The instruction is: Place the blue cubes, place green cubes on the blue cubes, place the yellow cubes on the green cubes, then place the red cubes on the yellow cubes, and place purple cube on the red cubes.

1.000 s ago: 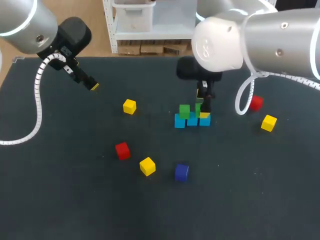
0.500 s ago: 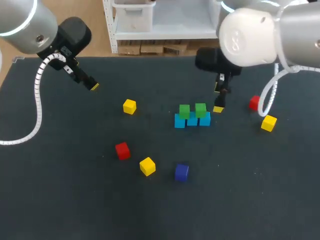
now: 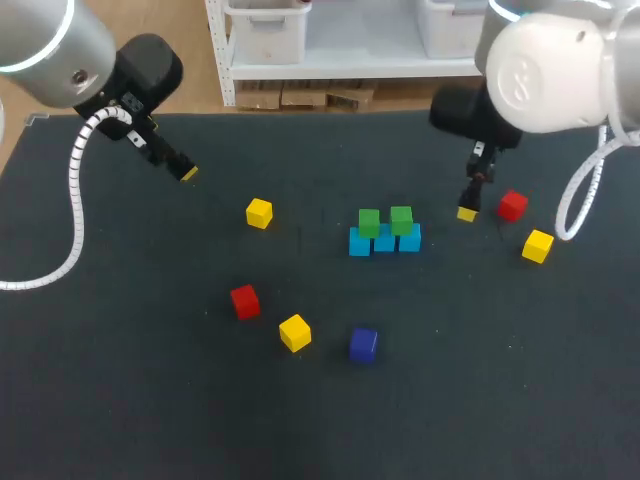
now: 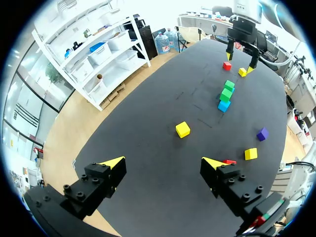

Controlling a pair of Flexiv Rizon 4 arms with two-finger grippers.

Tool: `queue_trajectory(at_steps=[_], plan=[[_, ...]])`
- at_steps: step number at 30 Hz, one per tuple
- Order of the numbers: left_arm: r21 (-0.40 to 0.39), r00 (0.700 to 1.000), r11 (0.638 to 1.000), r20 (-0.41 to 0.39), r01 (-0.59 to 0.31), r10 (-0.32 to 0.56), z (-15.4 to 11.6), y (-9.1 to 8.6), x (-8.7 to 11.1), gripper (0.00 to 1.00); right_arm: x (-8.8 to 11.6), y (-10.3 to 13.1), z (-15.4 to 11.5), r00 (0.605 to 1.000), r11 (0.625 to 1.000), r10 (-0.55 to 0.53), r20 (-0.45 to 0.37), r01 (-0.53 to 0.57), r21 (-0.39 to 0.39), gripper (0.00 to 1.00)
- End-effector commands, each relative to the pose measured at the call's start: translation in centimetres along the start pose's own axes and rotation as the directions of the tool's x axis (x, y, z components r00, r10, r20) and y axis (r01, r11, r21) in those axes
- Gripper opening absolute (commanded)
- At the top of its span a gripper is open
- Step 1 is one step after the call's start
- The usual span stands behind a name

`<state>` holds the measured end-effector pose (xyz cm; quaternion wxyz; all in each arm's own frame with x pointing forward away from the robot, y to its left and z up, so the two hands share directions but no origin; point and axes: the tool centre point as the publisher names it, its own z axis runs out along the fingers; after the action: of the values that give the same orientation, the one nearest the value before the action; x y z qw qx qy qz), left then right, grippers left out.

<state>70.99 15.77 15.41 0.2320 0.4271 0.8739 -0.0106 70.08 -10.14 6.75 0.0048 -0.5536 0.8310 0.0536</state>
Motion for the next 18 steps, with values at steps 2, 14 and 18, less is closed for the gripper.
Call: queue_trajectory(at_steps=[2,14,18], plan=[[0.004,1.000,1.000,0.000,-0.003,0.003,0.07,0.17,-0.04,1.00,0.72,0.81,-0.03,1.000,0.999,-0.027,0.012,0.026,0.045,1.00],[0.004,1.000,1.000,0.000,-0.003,0.003,0.07,0.17,-0.04,1.00,0.63,0.91,0.33,0.999,0.998,-0.054,-0.003,0.055,0.040,1.00],[0.004,1.000,1.000,0.000,-0.003,0.003,0.07,0.17,-0.04,1.00,0.75,0.97,0.53,0.998,0.998,-0.057,-0.009,0.057,0.038,1.00]])
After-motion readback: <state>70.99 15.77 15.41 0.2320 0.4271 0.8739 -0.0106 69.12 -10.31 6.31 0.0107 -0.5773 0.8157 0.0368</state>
